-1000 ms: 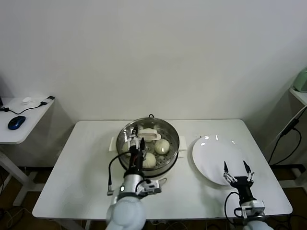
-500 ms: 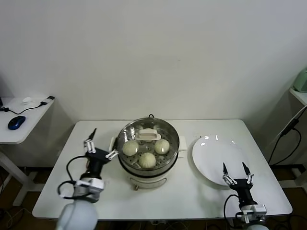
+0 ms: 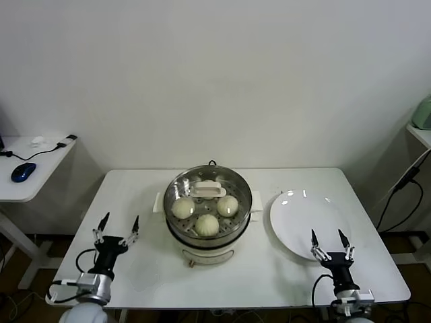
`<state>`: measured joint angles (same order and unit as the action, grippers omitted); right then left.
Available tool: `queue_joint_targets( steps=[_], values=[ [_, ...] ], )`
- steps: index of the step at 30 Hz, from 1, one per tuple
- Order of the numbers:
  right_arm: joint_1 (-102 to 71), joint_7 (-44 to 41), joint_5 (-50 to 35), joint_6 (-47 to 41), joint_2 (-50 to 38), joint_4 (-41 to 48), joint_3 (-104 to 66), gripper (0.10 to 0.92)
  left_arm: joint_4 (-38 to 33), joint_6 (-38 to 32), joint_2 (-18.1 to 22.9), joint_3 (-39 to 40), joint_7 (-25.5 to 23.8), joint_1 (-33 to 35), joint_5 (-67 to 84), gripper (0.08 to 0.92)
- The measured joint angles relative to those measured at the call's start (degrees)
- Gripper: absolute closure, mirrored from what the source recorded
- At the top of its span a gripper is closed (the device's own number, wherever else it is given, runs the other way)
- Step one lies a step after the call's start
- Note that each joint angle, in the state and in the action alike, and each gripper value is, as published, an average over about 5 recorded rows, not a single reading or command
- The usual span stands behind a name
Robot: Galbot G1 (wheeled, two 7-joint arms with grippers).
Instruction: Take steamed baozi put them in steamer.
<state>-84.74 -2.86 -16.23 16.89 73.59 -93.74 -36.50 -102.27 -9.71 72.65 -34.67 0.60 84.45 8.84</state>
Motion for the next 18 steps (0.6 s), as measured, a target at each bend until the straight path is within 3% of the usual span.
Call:
queue_joint_targets(
  steps=[18],
  values=[
    [-1.3, -0.53, -0.96, 0.18, 0.34, -0.22, -0.4, 0.203, 5.34, -7.32, -0.14, 1.13, -1.72, 2.07, 7.38, 0.177]
  ],
)
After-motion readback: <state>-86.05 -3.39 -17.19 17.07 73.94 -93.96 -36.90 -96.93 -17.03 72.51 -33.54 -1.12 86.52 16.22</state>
